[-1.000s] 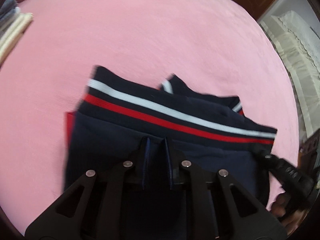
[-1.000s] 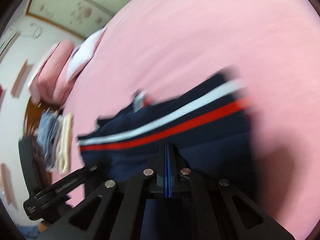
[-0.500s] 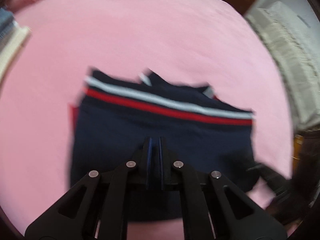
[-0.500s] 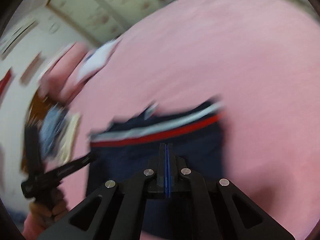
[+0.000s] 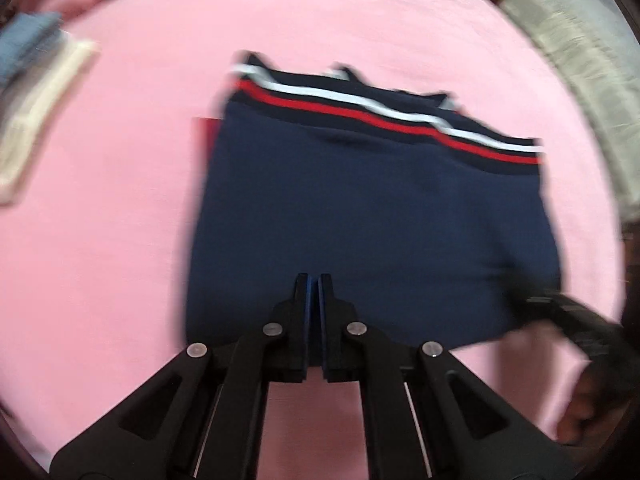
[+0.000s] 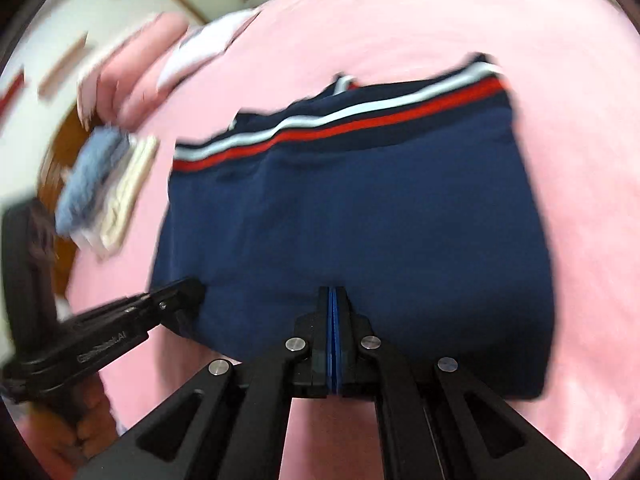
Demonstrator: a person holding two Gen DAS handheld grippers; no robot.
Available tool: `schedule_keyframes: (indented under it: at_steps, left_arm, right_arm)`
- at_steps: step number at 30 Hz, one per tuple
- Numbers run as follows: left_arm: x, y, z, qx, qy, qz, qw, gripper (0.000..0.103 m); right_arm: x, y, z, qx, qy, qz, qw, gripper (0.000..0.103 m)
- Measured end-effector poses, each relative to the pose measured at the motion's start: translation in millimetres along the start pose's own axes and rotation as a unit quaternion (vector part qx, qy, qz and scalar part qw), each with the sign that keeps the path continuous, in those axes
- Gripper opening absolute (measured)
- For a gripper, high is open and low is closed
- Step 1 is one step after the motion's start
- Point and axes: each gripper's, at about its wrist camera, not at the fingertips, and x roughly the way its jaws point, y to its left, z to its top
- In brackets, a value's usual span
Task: Fold large clothes
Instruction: 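Lay the folded hem flat and open both tools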
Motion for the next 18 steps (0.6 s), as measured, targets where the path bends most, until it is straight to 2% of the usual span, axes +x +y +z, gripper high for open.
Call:
schedule_keyframes:
  at_steps: [2, 3, 4, 6, 7, 11, 15, 16, 18]
  left_arm:
    - [-4, 21, 0, -0.013, 0.005, 0.028, 0.9995, 0.003]
    - [-3, 30, -1, -0.026, 0.015, 0.033, 0.9990, 0.003]
    - [-6, 39, 0, -0.040, 0.018, 0.021, 0.9988, 0.003]
    - [-12, 48, -3, -0.060, 0.020, 0.012, 0.9979, 0.003]
    - [-17, 51, -5, -0.065, 0.021, 0.020, 0.9974, 0.003]
    - [-28, 55, -14, -0.069, 0.035, 0.078, 0.9939, 0.003]
    - [-49, 60, -24, -0.093, 0.055, 0.086, 0.9904, 0.004]
    - [-53, 50, -27, -0.094, 0.057, 0.086, 0.9902, 0.007]
    - [-65, 42, -31, -0.094, 0.061, 0.082, 0.9903, 0.021]
  right_arm:
    - [-14, -8, -8, 0.009, -0.012, -0.002, 1.000, 0.000]
    - [-21, -12, -11, 0.011, -0.015, -0.017, 1.000, 0.000]
    - [-19, -10, -10, 0.012, -0.017, -0.034, 0.999, 0.000]
    - [-33, -16, -19, 0.020, -0.017, -0.101, 0.995, 0.000]
    - [-39, -20, -22, 0.031, -0.018, -0.119, 0.992, 0.000]
    - [-84, -43, -32, 0.069, -0.021, -0.137, 0.988, 0.000]
    - [-113, -40, -30, 0.065, -0.002, -0.170, 0.983, 0.003]
    - [-119, -34, -29, 0.057, 0.001, -0.173, 0.983, 0.003]
    - [-134, -25, -30, 0.043, 0.008, -0.176, 0.983, 0.004]
